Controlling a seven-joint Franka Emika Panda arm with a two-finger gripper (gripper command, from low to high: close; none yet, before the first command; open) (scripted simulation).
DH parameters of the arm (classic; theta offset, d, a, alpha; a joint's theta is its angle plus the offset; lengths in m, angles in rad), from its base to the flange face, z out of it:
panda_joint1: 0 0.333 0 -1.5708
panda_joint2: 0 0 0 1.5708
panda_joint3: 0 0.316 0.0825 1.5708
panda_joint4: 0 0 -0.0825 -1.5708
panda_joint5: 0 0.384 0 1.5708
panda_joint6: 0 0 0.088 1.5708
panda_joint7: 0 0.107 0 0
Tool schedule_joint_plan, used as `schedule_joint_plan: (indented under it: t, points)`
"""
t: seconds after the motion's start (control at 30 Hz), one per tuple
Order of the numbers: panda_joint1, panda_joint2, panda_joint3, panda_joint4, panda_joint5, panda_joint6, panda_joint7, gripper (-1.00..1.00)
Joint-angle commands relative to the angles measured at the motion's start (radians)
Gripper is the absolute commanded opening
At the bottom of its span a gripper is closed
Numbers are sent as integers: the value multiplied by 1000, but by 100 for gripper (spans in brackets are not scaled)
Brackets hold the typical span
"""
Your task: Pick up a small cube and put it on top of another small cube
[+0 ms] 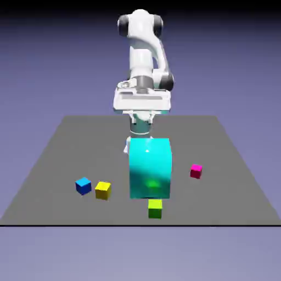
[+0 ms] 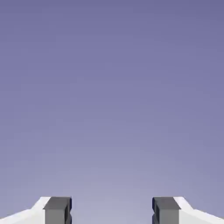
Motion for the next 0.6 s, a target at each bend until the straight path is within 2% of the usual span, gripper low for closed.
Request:
schedule_joint_plan:
  t: [0.0,0.57]
  points:
    - [-20,36,-6,12,-28,-22,-36,0]
    - [-361,652,-114,223,-506,-398,-643,0]
